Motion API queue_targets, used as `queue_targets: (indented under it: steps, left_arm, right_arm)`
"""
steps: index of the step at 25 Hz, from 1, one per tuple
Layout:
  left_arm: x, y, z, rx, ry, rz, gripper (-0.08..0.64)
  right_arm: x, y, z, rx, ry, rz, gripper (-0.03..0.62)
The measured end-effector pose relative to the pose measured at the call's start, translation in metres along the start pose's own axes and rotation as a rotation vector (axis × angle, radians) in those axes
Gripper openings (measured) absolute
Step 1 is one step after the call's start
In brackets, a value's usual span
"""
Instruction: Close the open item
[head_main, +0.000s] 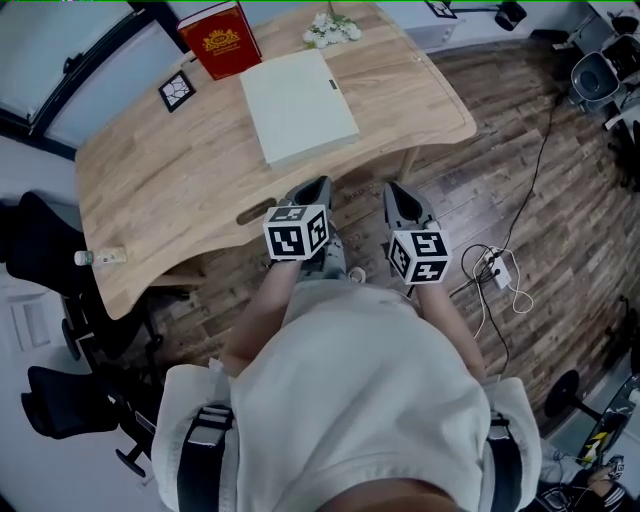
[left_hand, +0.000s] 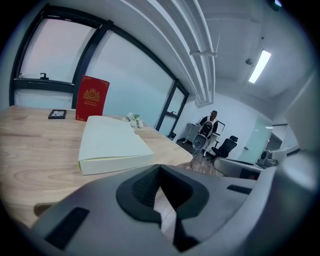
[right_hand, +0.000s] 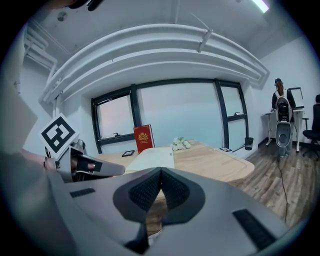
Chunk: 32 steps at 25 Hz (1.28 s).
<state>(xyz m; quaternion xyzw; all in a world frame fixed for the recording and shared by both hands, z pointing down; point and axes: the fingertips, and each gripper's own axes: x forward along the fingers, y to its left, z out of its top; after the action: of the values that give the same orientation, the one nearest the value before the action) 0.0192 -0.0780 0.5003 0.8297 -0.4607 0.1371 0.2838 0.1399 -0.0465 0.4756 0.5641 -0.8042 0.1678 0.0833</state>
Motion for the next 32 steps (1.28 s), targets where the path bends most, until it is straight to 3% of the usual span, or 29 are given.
queue_targets:
  steps: [11,32]
  left_arm:
    - [-0.025,-0.022,-0.019,-0.041,0.0,-0.057,0.021]
    - [-0.031,-0.022,-0.025,-0.037,0.003,-0.04,0.021]
  right_arm:
    - [-0.031,-0.009,-0.006,0.023,-0.021,-0.03,0.018]
    - [-0.036,-0.008,-0.017,0.018,0.006,-0.017,0.018]
